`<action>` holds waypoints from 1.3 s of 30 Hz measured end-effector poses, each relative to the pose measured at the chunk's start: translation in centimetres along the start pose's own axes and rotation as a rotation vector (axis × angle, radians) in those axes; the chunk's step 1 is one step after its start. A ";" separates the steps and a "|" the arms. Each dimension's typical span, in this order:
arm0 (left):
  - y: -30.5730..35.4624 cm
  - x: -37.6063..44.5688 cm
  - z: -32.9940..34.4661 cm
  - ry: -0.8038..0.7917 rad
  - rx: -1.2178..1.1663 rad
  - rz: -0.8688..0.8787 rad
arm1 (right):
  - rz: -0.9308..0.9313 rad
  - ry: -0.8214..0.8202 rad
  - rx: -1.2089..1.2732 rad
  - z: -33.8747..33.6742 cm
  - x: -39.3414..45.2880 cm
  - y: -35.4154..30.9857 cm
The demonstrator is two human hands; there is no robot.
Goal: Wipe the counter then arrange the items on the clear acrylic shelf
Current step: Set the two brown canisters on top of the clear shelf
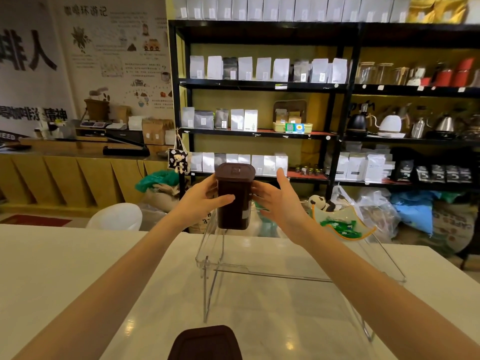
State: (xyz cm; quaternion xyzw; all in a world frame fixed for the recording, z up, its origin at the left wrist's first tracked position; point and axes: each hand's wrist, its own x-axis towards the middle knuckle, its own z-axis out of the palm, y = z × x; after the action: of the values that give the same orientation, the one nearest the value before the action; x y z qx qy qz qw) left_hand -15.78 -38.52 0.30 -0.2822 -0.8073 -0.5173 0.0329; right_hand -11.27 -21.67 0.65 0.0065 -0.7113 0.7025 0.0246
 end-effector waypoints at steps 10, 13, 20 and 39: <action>0.1 0.1 -0.1 -0.048 -0.059 0.001 | -0.022 0.038 0.000 0.1 0.5 0.3; 0.3 -0.1 0.0 -0.052 -0.053 -0.010 | -0.021 0.046 0.009 0.1 0.6 0.3; 1.0 -0.7 -0.1 -0.052 0.031 -0.080 | -0.005 0.024 -0.041 -0.1 0.2 0.0; 5.2 -7.3 -0.5 0.034 0.713 -0.097 | -0.507 0.006 -1.012 0.4 -11.8 0.8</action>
State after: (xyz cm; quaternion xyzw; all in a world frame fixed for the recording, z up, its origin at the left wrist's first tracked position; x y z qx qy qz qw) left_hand -7.24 -40.44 2.26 -0.2059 -0.9487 -0.2088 0.1181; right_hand 0.47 -22.37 -0.69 0.1626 -0.9355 0.2463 0.1945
